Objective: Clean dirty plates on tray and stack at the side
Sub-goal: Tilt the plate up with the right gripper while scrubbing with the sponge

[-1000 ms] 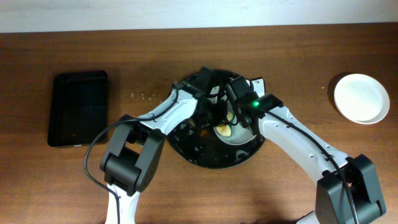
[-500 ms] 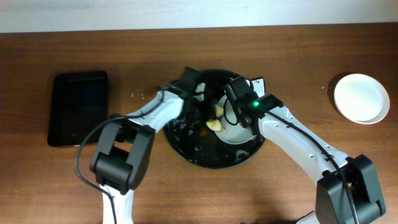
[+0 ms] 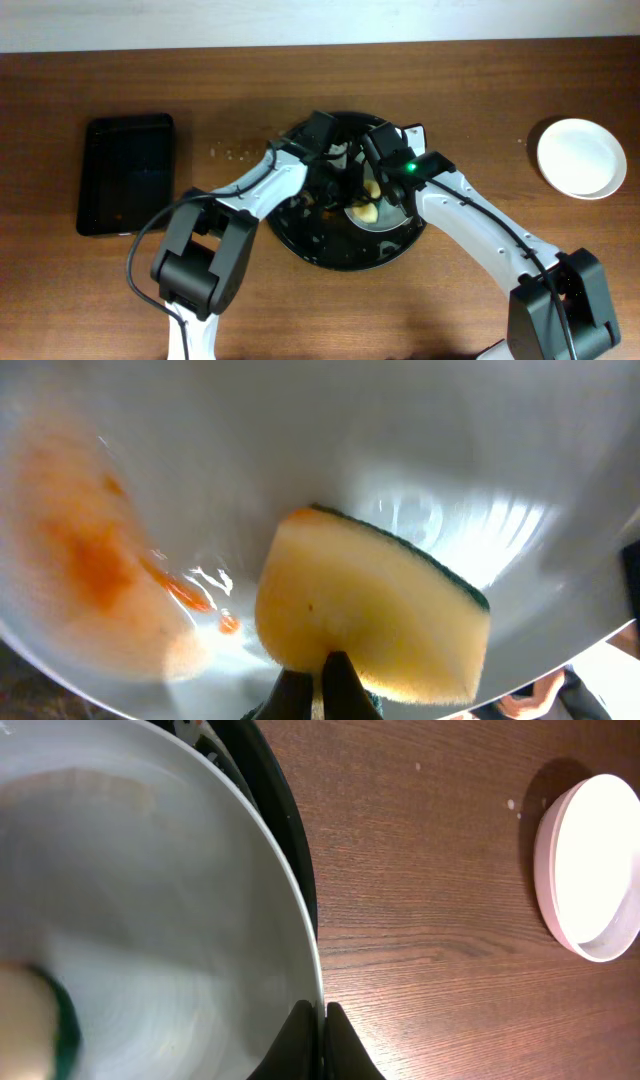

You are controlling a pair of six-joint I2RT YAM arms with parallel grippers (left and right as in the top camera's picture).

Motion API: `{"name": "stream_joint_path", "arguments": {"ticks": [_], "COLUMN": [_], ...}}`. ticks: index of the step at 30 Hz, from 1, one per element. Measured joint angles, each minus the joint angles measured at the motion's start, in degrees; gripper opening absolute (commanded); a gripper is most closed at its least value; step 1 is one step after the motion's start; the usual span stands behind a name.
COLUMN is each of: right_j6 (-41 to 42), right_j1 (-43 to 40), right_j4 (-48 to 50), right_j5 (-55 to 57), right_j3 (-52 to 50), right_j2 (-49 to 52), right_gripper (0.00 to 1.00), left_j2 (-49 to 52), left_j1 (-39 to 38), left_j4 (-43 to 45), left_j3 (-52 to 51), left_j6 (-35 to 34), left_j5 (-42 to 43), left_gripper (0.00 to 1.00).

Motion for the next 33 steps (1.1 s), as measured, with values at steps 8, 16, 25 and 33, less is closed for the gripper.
{"name": "stream_joint_path", "arguments": {"ticks": [8,16,25,33], "right_j6": [-0.04,-0.02,-0.02,-0.02], "right_j1": [0.0,0.0,0.0,0.0], "right_j4": [0.0,0.0,0.02,0.02], "right_j5": [-0.02,0.0,-0.02,-0.02], "right_j3": [0.0,0.0,0.0,0.0], "right_j2": [0.0,0.0,0.0,0.0], "right_gripper": [0.04,0.04,0.04,0.04], "left_j2": [-0.02,0.04,0.83,0.83], "left_j1": [-0.72,1.38,9.62,5.31], "left_j4": [-0.09,-0.37,-0.37,-0.37], "left_j3": [-0.9,-1.27,-0.76,1.46], "left_j6": [0.02,0.02,0.17,0.22], "left_j5": [-4.11,-5.79,-5.95,1.84], "left_gripper": [0.0,0.0,0.0,0.0]}}
